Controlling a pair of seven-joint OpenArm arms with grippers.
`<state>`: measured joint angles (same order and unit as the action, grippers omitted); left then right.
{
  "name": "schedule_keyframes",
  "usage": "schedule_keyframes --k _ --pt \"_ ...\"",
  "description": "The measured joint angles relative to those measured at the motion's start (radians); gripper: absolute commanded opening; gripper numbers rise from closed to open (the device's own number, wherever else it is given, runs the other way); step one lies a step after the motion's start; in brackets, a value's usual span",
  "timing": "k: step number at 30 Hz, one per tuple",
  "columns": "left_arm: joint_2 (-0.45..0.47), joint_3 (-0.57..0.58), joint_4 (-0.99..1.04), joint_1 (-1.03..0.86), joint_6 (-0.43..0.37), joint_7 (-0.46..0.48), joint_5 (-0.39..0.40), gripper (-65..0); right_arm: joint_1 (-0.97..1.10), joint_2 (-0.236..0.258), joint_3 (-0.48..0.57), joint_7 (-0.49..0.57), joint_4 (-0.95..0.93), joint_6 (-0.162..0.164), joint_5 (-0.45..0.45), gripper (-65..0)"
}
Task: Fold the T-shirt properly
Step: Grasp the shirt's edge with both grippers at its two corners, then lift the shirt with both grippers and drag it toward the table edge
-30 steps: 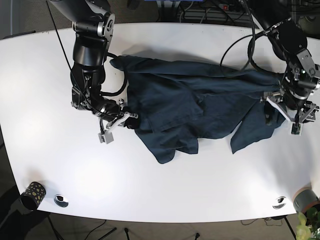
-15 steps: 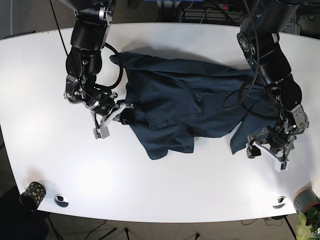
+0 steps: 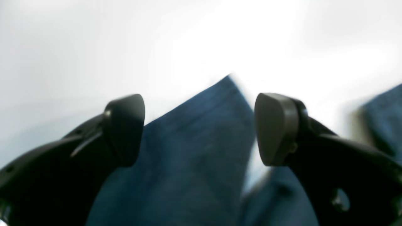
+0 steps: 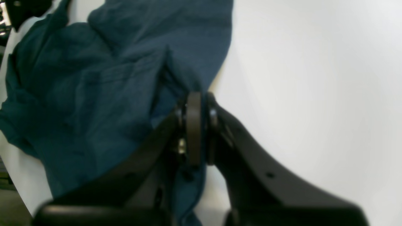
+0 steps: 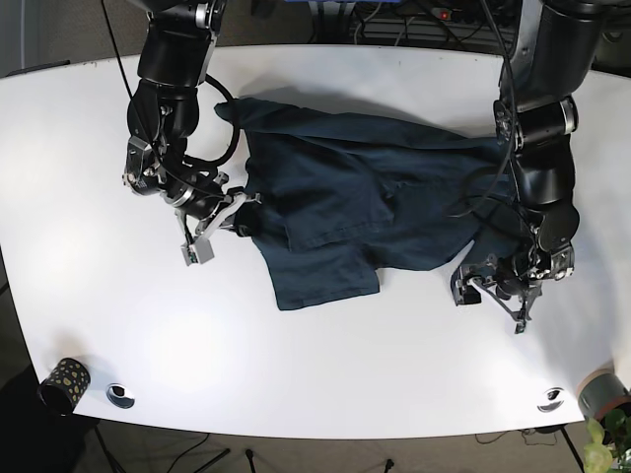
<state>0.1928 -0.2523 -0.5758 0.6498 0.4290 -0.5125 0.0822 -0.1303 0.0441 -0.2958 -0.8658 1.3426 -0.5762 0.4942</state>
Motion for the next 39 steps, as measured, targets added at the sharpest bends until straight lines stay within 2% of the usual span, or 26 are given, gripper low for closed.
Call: schedule_keyframes --k 5,8,10,12,14,15,16,22,25,30,32,36,39 --pt "0.011 0.11 0.05 0.023 -0.002 0.021 0.013 -14.4 0.008 -0.002 0.0 -0.003 0.0 0.0 -0.001 -65.0" --pt "0.01 0.14 0.05 0.02 0.002 0.033 0.022 -20.3 0.009 -0.002 0.0 -0.003 0.006 0.0 -0.001 -65.0" --pt "0.013 0.146 0.051 0.018 0.001 0.028 0.024 -33.5 0.01 -0.003 0.0 -0.003 0.022 0.0 -0.001 -65.0" --pt "0.016 0.146 0.05 0.009 0.0 0.022 0.026 -43.9 0.011 -0.003 0.0 -0.003 0.043 0.0 0.0 -65.0" --pt "0.019 0.144 0.045 -0.005 0.001 0.035 0.027 -58.9 0.01 -0.002 0.001 -0.003 0.06 0.0 0.0 -65.0" --pt "0.019 0.144 0.045 -0.009 0.0 0.039 0.034 -63.6 0.009 -0.002 0.001 -0.003 0.063 0.0 0.0 -65.0" --pt "0.022 0.143 0.045 -0.01 0.001 0.04 0.035 -65.0 0.008 -0.002 0.001 -0.002 0.064 0.0 0.0 -65.0" --pt "0.041 0.138 0.045 -0.017 0.014 0.031 0.054 -65.0 0.007 0.0 0.001 -0.003 0.064 0.0 0.0 -65.0" --pt "0.042 0.122 0.02 -0.033 0.016 0.019 0.057 -65.0 0.011 0.018 0.006 -0.012 0.097 -0.001 -0.005 -65.0" --pt "0.038 0.013 -0.203 -0.119 0.011 -0.19 0.011 -65.0 -0.02 0.068 0.008 -0.009 0.162 -0.002 -0.009 -65.0" --pt "0.044 -0.02 -0.304 -0.153 0.006 -0.248 0.005 -65.0 -0.044 0.089 0.006 -0.01 0.161 -0.003 -0.013 -65.0" --pt "0.051 -0.024 -0.481 -0.155 0.001 -0.325 -0.003 -65.0 -0.099 0.108 0.006 -0.009 0.162 -0.001 -0.016 -65.0" --pt "0.043 -0.02 -0.578 -0.137 0.01 -0.358 0.021 -65.0 -0.145 0.138 0.032 -0.009 0.161 -0.005 -0.013 -65.0"
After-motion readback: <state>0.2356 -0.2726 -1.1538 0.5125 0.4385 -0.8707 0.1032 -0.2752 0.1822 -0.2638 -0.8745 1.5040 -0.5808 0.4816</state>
